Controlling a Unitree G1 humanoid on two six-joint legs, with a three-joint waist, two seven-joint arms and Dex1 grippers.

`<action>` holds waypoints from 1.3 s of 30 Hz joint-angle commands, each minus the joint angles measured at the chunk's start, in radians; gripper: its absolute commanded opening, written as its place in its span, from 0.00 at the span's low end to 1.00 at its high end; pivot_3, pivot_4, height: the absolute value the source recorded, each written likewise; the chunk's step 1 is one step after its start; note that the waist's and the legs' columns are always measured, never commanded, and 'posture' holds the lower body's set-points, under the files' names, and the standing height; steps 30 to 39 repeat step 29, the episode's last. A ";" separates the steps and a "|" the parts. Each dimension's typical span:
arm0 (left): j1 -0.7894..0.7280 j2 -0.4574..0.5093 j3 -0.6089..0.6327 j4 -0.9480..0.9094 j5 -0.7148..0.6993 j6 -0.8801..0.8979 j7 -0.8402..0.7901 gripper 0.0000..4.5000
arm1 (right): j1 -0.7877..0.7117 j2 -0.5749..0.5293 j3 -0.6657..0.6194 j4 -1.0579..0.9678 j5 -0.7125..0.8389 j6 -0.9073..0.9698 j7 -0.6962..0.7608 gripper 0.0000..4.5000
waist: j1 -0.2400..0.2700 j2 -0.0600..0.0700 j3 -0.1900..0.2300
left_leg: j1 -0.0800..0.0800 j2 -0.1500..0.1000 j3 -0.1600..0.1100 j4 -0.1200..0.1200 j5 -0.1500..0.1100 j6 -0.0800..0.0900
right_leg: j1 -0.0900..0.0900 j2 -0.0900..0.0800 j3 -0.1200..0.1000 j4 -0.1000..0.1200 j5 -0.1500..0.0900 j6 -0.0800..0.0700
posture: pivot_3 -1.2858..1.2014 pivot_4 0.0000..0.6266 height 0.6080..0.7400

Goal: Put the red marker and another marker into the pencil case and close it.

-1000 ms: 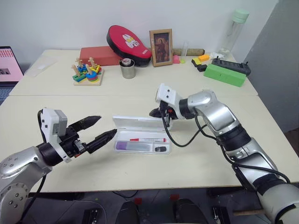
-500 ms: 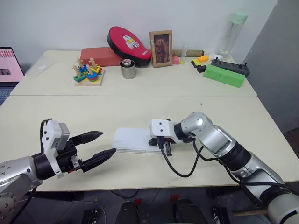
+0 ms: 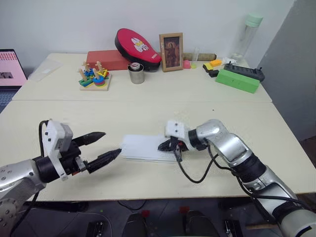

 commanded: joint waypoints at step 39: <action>-0.326 0.106 -0.159 0.564 0.373 -0.189 -0.162 1.00 | 0.151 -0.288 -0.301 -0.147 0.156 0.197 -0.174 0.99 | 0.014 -0.001 0.000 | -0.001 0.000 0.000 -0.001 0.000 0.000 | -0.001 0.000 0.000 -0.001 0.000 0.000 | 0.52 0.24 1.00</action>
